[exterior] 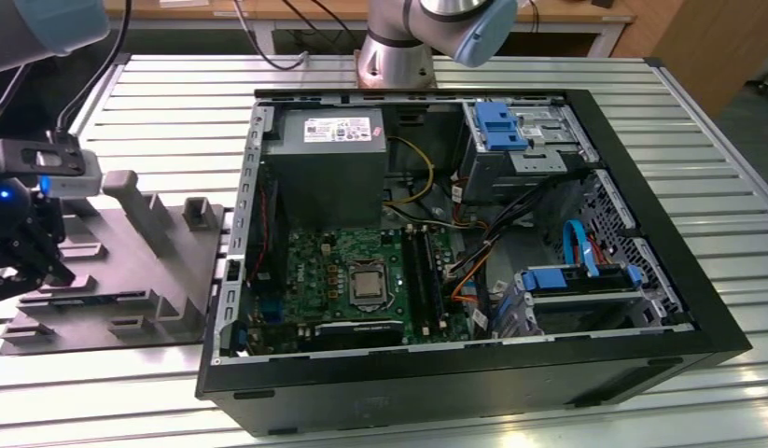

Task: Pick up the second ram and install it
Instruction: 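Pick up the second ram and move it above second insertion slot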

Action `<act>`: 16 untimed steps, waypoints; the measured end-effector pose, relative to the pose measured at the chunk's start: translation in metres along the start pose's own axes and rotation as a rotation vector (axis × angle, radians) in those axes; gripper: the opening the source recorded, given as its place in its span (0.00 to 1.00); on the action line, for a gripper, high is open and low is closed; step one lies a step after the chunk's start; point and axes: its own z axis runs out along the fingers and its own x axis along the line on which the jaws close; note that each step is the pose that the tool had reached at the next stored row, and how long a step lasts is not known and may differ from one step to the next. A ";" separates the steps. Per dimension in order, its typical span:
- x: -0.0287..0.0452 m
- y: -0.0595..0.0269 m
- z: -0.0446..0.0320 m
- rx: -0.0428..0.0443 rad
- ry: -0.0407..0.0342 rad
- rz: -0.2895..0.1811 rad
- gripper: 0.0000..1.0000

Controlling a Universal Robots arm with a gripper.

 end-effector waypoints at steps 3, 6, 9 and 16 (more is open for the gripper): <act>0.0005 0.0006 0.0029 -0.0001 0.0001 -0.001 0.10; 0.0010 0.0013 0.0052 0.0001 0.0000 -0.003 0.10; 0.0015 0.0020 0.0068 -0.0001 0.0002 -0.006 0.10; 0.0023 0.0022 0.0119 -0.0004 0.0005 -0.012 0.10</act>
